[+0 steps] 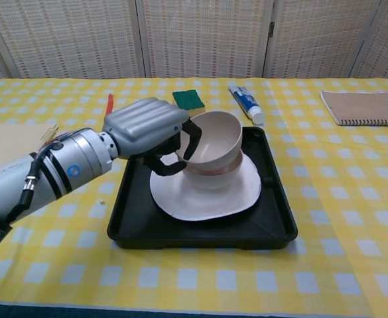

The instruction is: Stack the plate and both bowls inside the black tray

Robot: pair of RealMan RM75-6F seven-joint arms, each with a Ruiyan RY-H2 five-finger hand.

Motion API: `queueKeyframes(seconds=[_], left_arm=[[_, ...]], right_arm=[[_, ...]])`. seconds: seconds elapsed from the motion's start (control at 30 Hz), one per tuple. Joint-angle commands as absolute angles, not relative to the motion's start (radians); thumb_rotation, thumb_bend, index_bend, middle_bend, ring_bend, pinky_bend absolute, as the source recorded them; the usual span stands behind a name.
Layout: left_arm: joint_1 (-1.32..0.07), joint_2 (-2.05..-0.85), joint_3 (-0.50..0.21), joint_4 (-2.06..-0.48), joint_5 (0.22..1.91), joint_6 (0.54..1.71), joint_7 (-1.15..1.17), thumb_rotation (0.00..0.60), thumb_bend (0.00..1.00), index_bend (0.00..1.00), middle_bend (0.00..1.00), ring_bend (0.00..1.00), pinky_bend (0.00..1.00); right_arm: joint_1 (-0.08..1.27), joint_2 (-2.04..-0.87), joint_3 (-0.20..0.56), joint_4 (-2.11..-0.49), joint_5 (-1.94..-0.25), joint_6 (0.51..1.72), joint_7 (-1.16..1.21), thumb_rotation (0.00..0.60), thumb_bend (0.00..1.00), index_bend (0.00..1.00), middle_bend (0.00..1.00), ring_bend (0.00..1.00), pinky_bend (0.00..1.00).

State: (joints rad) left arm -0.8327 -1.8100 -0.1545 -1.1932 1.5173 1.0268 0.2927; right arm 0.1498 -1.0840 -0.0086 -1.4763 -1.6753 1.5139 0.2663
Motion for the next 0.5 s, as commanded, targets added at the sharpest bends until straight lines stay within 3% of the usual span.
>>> queueKeyframes(seconds=[0.03,0.17,0.27,0.5], left_arm=[[-0.833,-1.812,-0.147,-1.199,1.516,1.028,0.309,0.600,0.47,0.66,1.00,0.97,1.00],[-0.834,-1.817,-0.143,-1.198,1.512,1.031,0.320,0.600,0.47,0.66,1.00,0.97,1.00],[-0.835,-1.810,-0.139,-1.210,1.508,1.025,0.313,0.600,0.47,0.60,1.00,0.97,1.00],[-0.833,-1.805,-0.140,-1.223,1.510,1.046,0.310,0.600,0.45,0.28,1.00,0.97,1.00]], right_arm=[[0.155,-1.076,-0.024,-1.492,-1.702,1.506,0.287,0.600,0.40,0.00,0.00,0.00,0.00],[0.159,-1.063,-0.045,-1.499,-1.735,1.503,0.305,0.600,0.40,0.00,0.00,0.00,0.00],[0.160,-1.060,-0.044,-1.499,-1.730,1.502,0.311,0.600,0.40,0.00,0.00,0.00,0.00],[0.162,-1.060,-0.044,-1.497,-1.725,1.497,0.308,0.600,0.40,0.00,0.00,0.00,0.00]])
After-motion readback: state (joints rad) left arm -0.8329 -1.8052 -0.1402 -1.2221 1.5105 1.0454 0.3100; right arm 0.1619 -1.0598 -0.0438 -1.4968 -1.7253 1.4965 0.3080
